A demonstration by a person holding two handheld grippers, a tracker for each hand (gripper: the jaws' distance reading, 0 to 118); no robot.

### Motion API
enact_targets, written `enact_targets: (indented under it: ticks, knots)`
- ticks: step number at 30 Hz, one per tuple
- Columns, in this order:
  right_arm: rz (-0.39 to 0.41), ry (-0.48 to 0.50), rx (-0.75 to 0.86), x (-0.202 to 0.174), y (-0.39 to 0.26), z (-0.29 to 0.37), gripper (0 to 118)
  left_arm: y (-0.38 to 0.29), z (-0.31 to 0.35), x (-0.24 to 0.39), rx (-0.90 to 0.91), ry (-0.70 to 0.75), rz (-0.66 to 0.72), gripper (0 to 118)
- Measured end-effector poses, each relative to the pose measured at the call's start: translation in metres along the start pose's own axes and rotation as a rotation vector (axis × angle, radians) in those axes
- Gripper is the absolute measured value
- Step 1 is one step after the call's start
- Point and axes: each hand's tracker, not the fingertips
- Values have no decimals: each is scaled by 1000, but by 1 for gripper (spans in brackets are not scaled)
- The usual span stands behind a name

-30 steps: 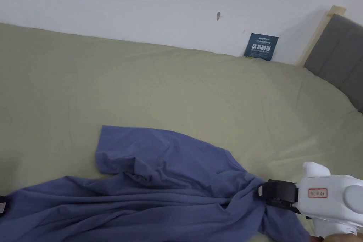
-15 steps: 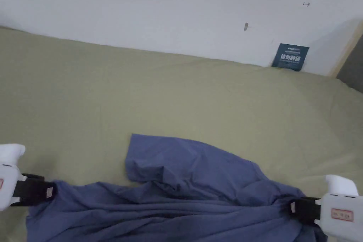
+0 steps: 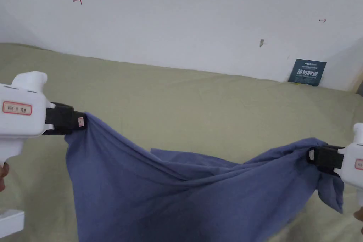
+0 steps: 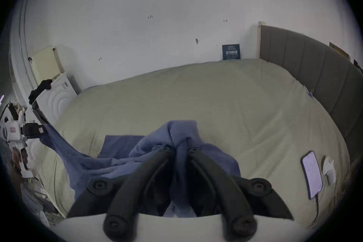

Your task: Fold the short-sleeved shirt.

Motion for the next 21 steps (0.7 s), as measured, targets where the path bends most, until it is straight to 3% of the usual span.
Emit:
enact_targets:
  ticks: [12, 21]
  knots:
    - [49, 58, 172, -51, 106, -31, 11, 102, 11, 1, 130, 24, -27, 3]
    - [52, 10, 257, -70, 150, -53, 11, 139, 18, 1, 204, 82, -46, 3]
